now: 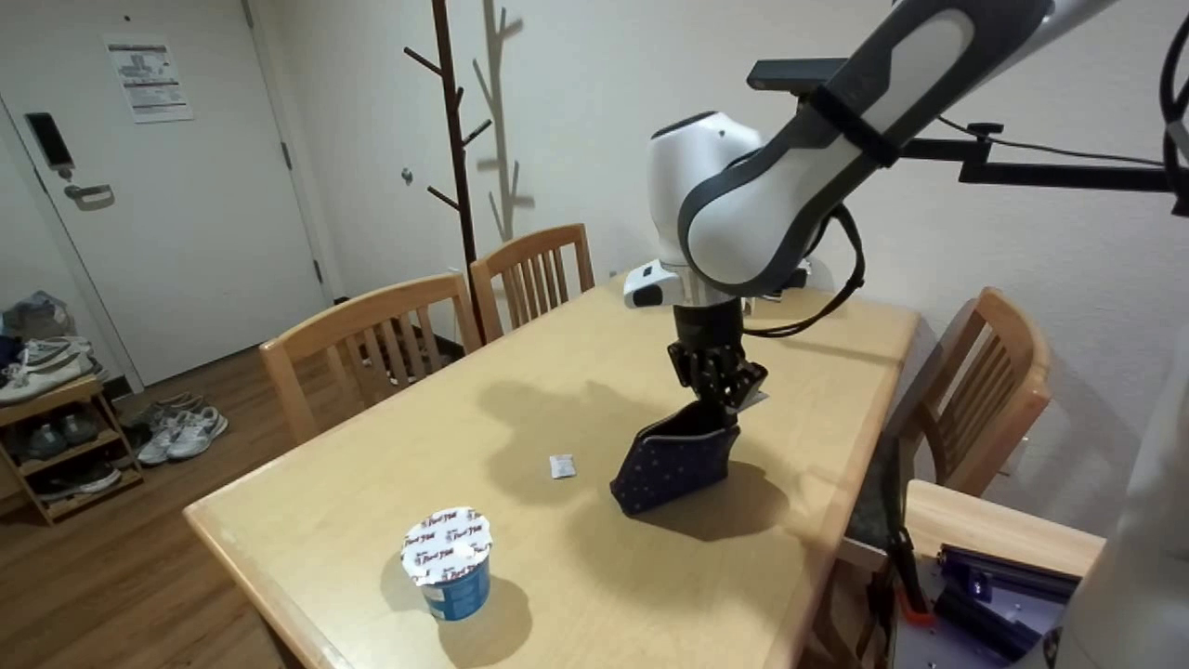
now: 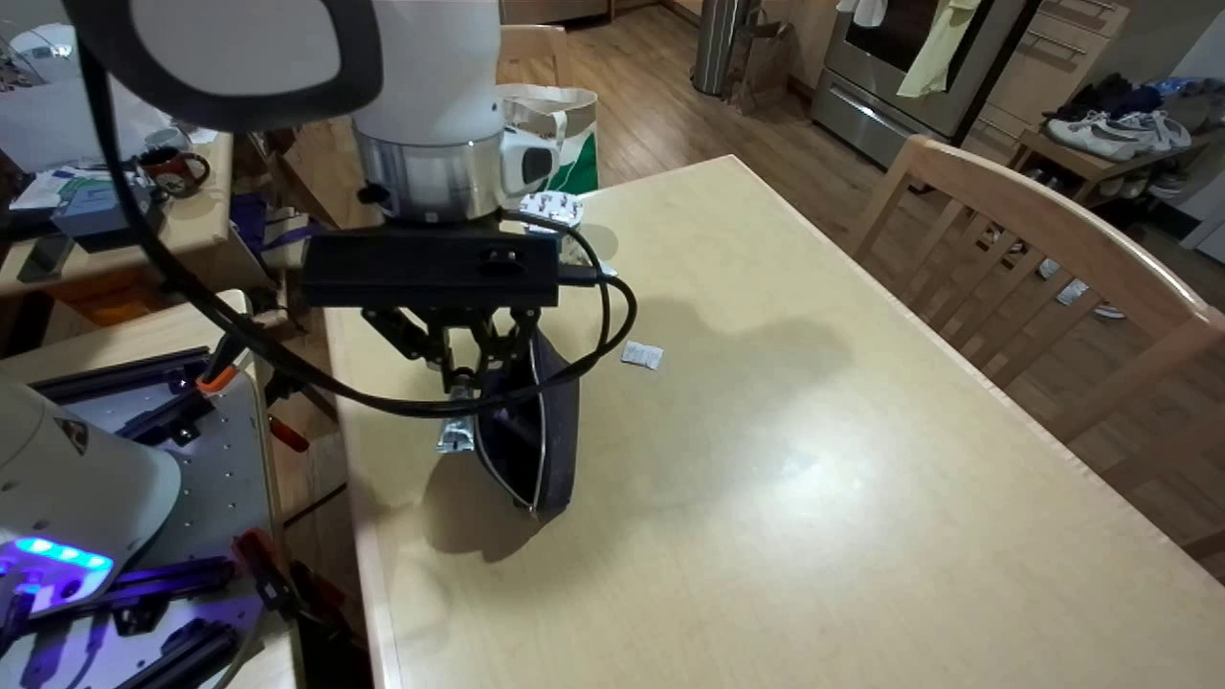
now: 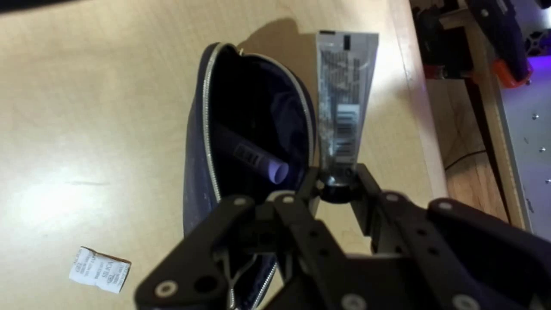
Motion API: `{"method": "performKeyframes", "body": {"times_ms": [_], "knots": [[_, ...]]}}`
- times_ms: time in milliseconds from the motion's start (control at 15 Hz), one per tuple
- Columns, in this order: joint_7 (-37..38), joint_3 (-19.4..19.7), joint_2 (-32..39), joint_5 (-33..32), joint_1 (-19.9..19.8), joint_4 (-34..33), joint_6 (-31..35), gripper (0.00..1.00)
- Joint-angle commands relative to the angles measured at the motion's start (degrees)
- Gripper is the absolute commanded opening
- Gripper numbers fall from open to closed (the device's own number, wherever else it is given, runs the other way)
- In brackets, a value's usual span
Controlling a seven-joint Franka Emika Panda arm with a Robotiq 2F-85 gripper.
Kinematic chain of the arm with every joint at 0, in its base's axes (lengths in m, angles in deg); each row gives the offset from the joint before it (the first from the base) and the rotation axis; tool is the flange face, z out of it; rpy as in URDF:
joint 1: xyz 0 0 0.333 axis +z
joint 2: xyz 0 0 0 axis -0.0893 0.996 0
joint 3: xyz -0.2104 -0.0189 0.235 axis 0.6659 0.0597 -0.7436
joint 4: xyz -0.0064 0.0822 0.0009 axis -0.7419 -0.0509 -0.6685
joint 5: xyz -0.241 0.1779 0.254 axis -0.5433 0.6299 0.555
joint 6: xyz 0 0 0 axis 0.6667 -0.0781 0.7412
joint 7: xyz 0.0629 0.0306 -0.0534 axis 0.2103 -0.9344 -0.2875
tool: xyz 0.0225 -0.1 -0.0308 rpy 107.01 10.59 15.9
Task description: Put the tube in the bag
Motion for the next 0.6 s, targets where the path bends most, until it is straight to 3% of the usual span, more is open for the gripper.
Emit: {"method": "performKeyframes", "body": {"times_ms": [0,533], "knots": [[-0.7,-1.7,0.9,-2.3,-1.7,0.0,3.5,0.1],[-4.4,-0.8,4.9,2.0,-2.1,0.3,13.5,0.1]]}}
